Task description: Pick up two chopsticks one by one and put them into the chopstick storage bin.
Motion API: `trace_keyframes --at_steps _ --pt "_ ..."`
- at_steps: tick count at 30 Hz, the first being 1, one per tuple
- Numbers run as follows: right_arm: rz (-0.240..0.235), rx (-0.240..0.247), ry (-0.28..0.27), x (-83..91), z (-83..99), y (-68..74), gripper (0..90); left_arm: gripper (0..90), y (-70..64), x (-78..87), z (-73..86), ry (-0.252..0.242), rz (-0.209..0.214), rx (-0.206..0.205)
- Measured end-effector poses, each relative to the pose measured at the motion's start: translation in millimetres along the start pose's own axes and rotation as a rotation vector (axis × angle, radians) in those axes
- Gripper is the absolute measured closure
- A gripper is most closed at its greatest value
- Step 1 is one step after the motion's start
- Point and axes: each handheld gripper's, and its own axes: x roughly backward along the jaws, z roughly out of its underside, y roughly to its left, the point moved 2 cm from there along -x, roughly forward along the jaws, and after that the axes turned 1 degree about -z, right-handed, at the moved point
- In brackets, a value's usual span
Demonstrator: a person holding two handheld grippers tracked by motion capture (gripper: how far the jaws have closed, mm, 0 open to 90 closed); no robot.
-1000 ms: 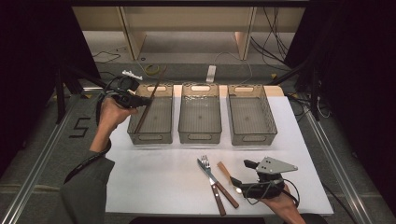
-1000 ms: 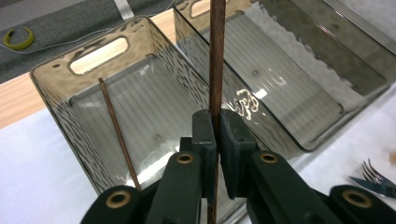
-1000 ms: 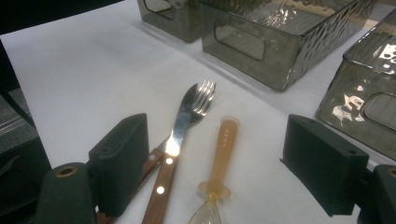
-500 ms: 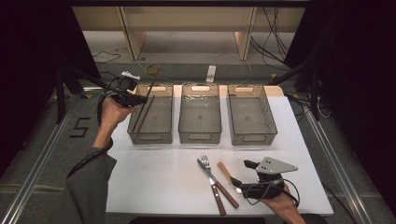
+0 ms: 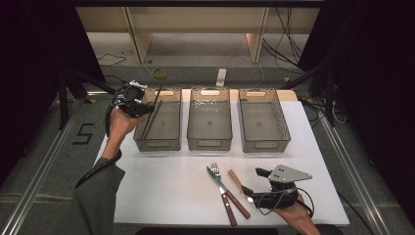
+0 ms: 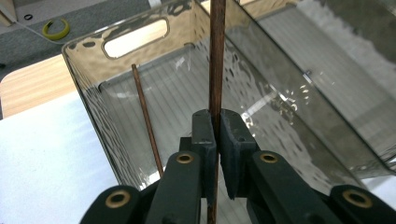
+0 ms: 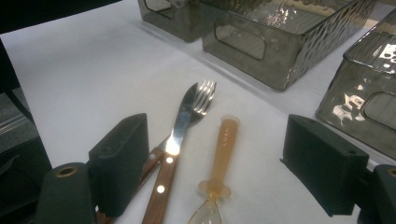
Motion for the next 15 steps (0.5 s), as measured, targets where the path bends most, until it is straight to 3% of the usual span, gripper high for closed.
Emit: trace_keyframes --at_steps 11,15 --pt "-0.001 0.0 -0.002 0.3 0.1 -0.2 23.3 83.6 -2.2 -12.0 5.9 0.019 -0.014 0.011" --pt "0.0 0.0 -0.002 0.3 0.0 -0.2 23.3 82.3 0.1 -14.4 7.8 0.017 -0.016 0.037"
